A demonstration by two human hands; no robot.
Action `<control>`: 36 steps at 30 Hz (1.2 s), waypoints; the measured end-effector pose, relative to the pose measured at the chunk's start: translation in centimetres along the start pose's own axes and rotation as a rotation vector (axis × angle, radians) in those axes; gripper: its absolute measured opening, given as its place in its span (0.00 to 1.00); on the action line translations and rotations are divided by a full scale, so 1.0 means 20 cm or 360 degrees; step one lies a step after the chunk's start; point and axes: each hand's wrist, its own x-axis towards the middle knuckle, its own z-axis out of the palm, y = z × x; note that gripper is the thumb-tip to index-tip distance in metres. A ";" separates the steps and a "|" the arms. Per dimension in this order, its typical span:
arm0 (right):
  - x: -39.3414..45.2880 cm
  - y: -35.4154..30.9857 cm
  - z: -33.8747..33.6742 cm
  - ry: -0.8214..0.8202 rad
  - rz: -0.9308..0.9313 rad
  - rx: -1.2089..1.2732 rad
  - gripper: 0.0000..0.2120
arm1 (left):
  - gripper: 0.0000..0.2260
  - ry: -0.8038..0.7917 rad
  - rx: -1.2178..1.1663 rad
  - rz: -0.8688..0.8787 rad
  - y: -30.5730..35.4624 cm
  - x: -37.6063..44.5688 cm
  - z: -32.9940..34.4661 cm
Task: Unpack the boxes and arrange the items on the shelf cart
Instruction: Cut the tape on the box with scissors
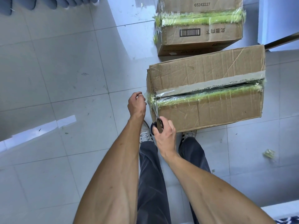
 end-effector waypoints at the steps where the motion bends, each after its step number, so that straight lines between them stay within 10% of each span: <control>1: -0.01 0.02 0.00 0.0006 -0.0001 0.0016 0.17 | 0.14 -0.0005 -0.0006 -0.0007 -0.01 0.00 0.00; 36: 0.13 -0.11 -0.09 -0.0142 0.0352 0.0677 0.18 | 0.12 0.0102 0.0212 -0.0025 -0.06 -0.05 0.07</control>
